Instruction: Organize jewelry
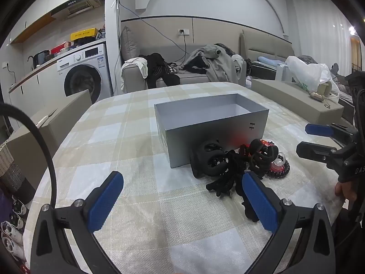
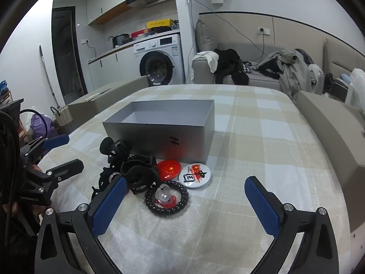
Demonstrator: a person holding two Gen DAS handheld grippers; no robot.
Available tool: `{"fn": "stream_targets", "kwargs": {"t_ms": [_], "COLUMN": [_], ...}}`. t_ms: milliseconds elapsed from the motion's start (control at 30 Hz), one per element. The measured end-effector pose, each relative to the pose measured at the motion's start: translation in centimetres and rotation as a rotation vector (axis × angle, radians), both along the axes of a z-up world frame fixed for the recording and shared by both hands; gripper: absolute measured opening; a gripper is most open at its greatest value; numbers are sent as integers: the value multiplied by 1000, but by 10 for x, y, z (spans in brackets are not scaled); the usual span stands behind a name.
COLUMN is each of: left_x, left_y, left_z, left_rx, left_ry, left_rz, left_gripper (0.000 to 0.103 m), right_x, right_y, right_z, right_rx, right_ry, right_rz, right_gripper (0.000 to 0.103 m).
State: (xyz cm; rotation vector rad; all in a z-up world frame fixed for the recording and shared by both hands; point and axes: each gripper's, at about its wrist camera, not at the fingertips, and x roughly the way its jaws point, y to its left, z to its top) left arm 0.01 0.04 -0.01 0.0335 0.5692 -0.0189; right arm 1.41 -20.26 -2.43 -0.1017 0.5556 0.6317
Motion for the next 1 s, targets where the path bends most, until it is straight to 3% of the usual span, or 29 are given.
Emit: {"fn": "stream_targets", "kwargs": {"t_ms": [1000], "left_x": [0], "left_y": [0], "left_z": [0], "left_rx": [1], "left_ry": [-3], "left_rz": [0], "left_gripper": [102], "right_x": [0], "right_y": [0], "right_z": [0], "right_rx": [-4], "right_ry": [4], "right_rz": [0], "right_gripper": [103]}}
